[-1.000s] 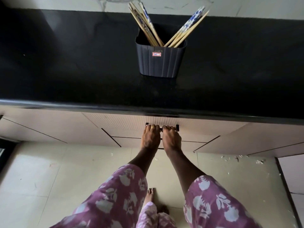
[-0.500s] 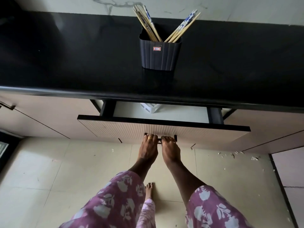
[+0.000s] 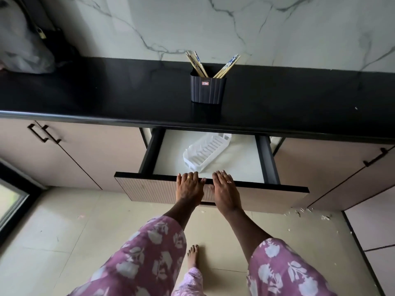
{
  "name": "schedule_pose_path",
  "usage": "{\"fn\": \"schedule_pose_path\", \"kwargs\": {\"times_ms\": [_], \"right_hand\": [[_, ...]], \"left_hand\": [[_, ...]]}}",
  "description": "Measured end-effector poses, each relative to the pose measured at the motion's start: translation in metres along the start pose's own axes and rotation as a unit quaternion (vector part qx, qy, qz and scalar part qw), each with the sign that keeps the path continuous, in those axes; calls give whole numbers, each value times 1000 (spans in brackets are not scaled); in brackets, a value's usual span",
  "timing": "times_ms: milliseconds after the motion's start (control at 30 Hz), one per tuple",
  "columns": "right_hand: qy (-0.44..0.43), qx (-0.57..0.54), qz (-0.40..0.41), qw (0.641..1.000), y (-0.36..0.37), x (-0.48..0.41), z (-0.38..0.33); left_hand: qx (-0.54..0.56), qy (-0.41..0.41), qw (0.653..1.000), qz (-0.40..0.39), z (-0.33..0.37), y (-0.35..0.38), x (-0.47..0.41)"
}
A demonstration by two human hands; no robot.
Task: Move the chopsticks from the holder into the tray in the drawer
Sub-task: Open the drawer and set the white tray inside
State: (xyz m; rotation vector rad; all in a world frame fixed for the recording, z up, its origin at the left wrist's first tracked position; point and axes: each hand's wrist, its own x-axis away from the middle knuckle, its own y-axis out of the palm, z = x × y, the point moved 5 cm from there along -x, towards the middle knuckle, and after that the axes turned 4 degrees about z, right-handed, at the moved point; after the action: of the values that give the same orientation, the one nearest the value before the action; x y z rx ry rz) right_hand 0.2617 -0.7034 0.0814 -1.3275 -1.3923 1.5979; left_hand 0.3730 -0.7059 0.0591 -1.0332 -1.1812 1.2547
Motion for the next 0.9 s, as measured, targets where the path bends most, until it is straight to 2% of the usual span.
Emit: {"fn": "schedule_pose_path", "kwargs": {"times_ms": [133, 367, 667, 733, 900], "right_hand": [[-18, -62, -106, 992, 9, 25, -2], [-38, -42, -118, 991, -9, 60, -8], [-84, -49, -199, 975, -16, 68, -5], [-78, -71, -202, 974, -17, 62, 0], [0, -98, -157, 983, -15, 31, 23]], "left_hand": [[2, 5, 1000, -28, -1, 4, 28], [102, -59, 992, -37, -4, 8, 69], [105, -40, 993, -28, -4, 4, 70], [110, -68, 991, -32, -6, 1, 62], [157, -182, 967, -80, -17, 11, 41]]}}
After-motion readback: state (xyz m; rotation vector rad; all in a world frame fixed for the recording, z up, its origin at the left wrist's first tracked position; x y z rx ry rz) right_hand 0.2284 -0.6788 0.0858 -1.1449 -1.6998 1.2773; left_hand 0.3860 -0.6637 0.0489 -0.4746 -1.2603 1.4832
